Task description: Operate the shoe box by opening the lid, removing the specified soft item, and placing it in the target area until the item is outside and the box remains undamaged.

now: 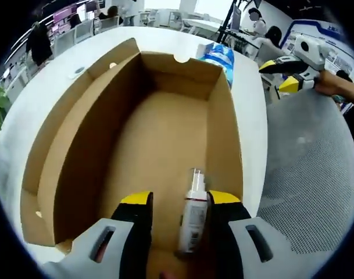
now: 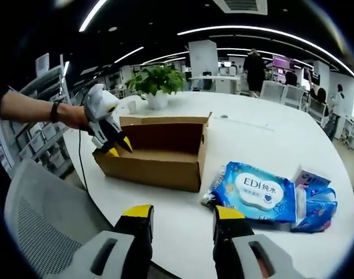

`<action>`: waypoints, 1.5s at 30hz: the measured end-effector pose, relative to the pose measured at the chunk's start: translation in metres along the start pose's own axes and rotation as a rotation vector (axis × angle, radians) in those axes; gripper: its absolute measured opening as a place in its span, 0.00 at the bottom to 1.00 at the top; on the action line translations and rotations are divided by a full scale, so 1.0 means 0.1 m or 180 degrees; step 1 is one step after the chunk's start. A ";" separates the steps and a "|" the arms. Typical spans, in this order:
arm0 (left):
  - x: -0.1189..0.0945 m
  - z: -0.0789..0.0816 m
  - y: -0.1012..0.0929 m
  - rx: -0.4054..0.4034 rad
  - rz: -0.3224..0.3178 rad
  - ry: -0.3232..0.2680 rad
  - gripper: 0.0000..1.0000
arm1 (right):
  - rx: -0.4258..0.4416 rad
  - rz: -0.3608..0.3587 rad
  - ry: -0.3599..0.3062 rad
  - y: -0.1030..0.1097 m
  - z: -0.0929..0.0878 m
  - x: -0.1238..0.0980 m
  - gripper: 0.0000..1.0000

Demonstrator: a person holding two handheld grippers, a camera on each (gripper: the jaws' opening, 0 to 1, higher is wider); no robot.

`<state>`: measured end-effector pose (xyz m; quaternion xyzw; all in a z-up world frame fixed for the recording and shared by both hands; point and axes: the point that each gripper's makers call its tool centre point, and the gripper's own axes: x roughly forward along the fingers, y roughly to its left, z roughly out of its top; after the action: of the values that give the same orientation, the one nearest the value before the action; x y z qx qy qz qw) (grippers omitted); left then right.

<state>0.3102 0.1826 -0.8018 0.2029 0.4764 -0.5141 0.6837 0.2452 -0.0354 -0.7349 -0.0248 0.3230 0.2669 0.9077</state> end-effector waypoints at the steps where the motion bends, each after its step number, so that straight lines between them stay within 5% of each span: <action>1: 0.03 -0.03 0.00 0.0029 -0.0033 0.0044 0.38 | 0.0008 -0.0005 0.0001 -0.01 0.00 0.00 0.38; 5: 0.09 -0.11 -0.01 0.0397 -0.0110 0.0233 0.42 | 0.0023 -0.0032 0.0043 -0.03 -0.03 0.00 0.37; 11: 0.13 -0.07 -0.01 0.0461 -0.0167 0.0291 0.51 | 0.0034 -0.0074 0.0079 -0.06 -0.06 0.00 0.37; 14: 0.13 -0.21 0.07 0.0835 -0.0039 0.0563 0.48 | 0.0046 -0.0086 0.0084 -0.08 -0.06 0.00 0.37; 25: 0.15 -0.22 0.04 0.0715 -0.0033 0.0482 0.40 | 0.0070 -0.0094 0.0119 -0.08 -0.10 0.00 0.36; 28: 0.19 -0.23 0.02 0.0693 -0.0024 0.0492 0.24 | 0.0067 -0.0073 0.0132 -0.06 -0.10 0.01 0.36; 30: 0.20 -0.23 0.12 0.0768 0.0158 0.0503 0.21 | 0.0057 -0.0067 0.0137 -0.06 -0.10 0.01 0.36; 32: 0.21 -0.26 0.08 0.0673 0.0111 0.0547 0.21 | 0.0060 -0.0063 0.0136 -0.05 -0.10 0.01 0.36; 45: 0.06 -0.02 0.08 0.0503 0.0260 0.0005 0.20 | 0.0022 -0.0014 0.0116 -0.02 -0.08 0.02 0.34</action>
<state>0.3164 0.1844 -0.8094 0.2759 0.4262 -0.5217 0.6857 0.2423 -0.0378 -0.7425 -0.0273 0.3403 0.2632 0.9023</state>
